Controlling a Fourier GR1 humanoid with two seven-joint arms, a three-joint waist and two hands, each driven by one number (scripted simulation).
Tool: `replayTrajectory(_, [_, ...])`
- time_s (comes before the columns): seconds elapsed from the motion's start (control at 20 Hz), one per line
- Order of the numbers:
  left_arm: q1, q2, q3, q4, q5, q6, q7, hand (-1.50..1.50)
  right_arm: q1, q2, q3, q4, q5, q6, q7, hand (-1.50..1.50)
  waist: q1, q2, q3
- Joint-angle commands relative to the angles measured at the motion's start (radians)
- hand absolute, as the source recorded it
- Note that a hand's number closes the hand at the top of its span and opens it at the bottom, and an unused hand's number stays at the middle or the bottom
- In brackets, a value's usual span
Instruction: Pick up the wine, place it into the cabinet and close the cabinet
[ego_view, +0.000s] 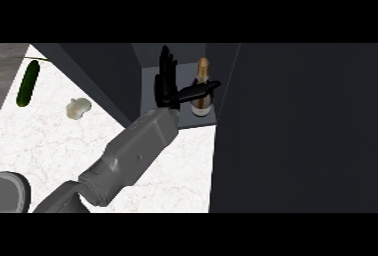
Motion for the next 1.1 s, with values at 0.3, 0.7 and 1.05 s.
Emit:
replayTrajectory(0.3, [0.016, 0.000, -0.040, -0.071, 0.037, 0.015, -0.087, -1.50, 0.009, 0.014, 0.013, 0.009, 0.022, -0.011, -0.012, -1.50, 0.029, -0.007, 0.000])
replayTrajectory(0.7, [0.047, 0.000, -0.107, -0.183, 0.068, 0.029, -0.102, -1.50, 0.014, 0.014, 0.026, 0.003, 0.048, -0.021, 0.001, -1.50, 0.061, -0.018, 0.000])
replayTrajectory(1.05, [0.060, 0.000, -0.143, -0.222, 0.071, -0.002, -0.118, -1.50, -0.008, 0.009, 0.000, -0.011, 0.043, -0.055, 0.049, -1.50, 0.085, -0.023, 0.000])
